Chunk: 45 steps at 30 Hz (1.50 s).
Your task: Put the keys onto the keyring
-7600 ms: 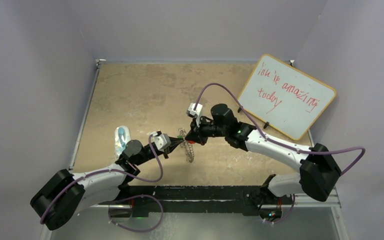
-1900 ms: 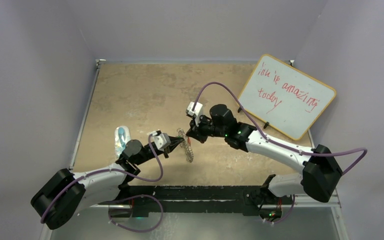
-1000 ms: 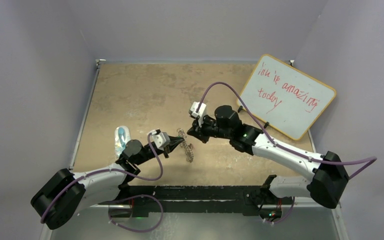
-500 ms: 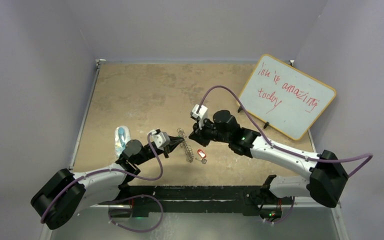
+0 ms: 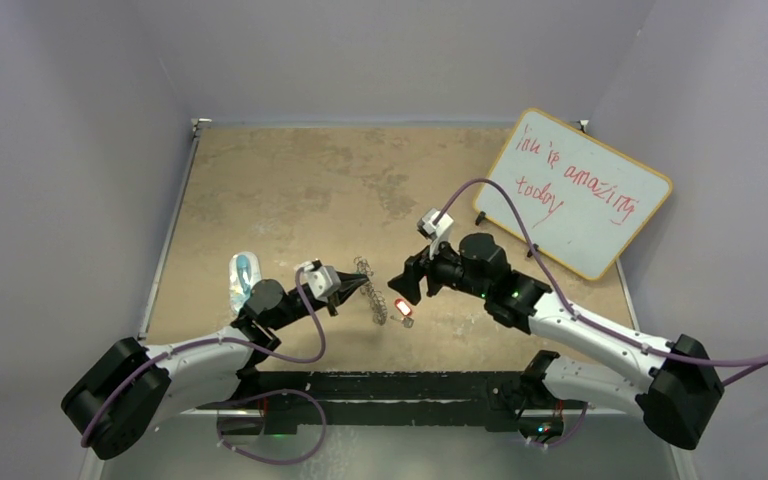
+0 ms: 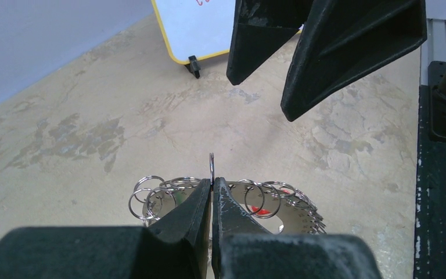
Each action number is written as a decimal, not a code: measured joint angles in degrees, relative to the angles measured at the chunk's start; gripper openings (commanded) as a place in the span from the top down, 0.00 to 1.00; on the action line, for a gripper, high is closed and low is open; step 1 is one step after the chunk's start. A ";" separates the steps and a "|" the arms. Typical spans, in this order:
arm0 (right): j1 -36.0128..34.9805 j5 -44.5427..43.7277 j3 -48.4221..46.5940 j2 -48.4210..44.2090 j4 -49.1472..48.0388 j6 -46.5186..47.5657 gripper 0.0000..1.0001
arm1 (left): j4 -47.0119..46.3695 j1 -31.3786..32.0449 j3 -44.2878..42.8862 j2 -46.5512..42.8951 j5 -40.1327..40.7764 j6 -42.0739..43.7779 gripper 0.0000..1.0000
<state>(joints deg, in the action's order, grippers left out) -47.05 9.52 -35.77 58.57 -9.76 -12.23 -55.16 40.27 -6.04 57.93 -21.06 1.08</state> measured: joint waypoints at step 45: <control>1.36 8.46 12.90 -4.63 -21.05 15.13 0.25 | -8.61 0.00 5.29 -7.28 -7.28 32.57 1.00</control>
<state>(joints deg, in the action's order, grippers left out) -45.69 17.98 -22.87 53.93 -30.81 2.90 -63.77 40.27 -0.75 50.65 -28.34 33.65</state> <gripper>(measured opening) 0.757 0.005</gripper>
